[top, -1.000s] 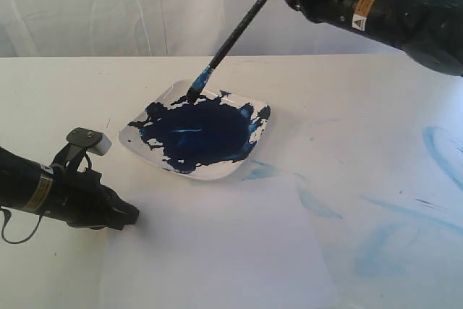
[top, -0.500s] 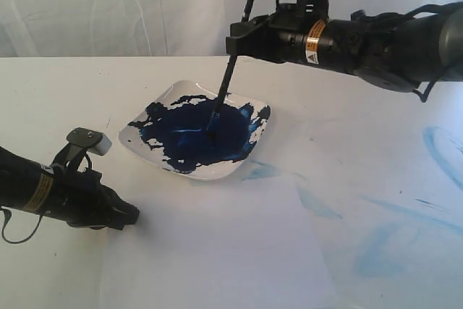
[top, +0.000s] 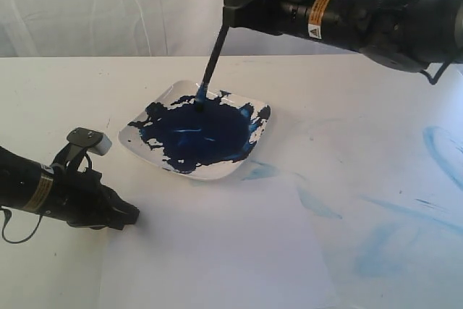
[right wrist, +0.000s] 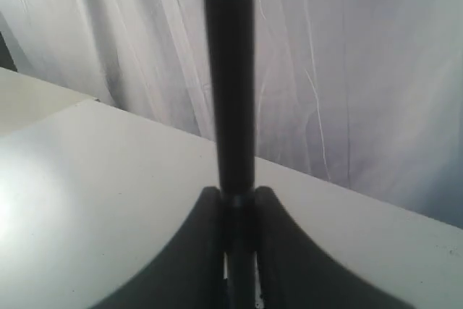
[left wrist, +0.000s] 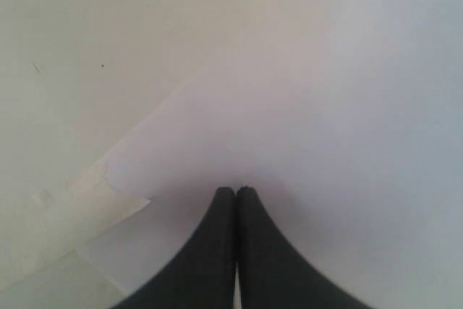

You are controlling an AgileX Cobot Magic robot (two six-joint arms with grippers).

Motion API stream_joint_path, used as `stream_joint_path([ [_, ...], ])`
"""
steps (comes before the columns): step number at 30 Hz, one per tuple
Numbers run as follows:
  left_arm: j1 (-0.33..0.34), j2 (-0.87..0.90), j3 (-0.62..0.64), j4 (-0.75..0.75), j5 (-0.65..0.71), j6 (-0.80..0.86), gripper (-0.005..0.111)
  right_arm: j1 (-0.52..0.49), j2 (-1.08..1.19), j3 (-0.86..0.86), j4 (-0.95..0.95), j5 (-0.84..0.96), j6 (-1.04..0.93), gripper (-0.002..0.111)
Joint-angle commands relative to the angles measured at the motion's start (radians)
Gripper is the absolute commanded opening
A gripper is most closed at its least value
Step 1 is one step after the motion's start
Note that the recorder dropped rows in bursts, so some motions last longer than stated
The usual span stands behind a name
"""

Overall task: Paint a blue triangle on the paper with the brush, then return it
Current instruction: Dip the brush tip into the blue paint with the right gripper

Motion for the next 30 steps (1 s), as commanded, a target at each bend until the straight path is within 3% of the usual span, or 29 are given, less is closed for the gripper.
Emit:
stream_joint_path([
  [1, -0.004, 0.010, 0.004, 0.017, 0.017, 0.002, 0.000, 0.002, 0.007, 0.001, -0.069, 0.053, 0.019, 0.000],
  [13, -0.004, 0.010, 0.004, 0.017, 0.017, 0.002, 0.000, 0.002, 0.016, 0.012, -0.187, 0.045, 0.158, 0.000],
  [23, -0.004, 0.010, 0.004, 0.017, 0.017, 0.002, 0.000, 0.002, -0.100, 0.012, -0.216, -0.107, 0.158, 0.000],
  [26, -0.004, 0.010, 0.004, 0.017, 0.013, 0.002, 0.000, 0.002, -0.162, 0.012, -0.319, -0.137, 0.257, 0.000],
  [30, -0.004, 0.010, 0.004, 0.017, 0.013, 0.002, 0.000, 0.002, -0.222, 0.012, -0.611, -0.231, 0.440, 0.000],
])
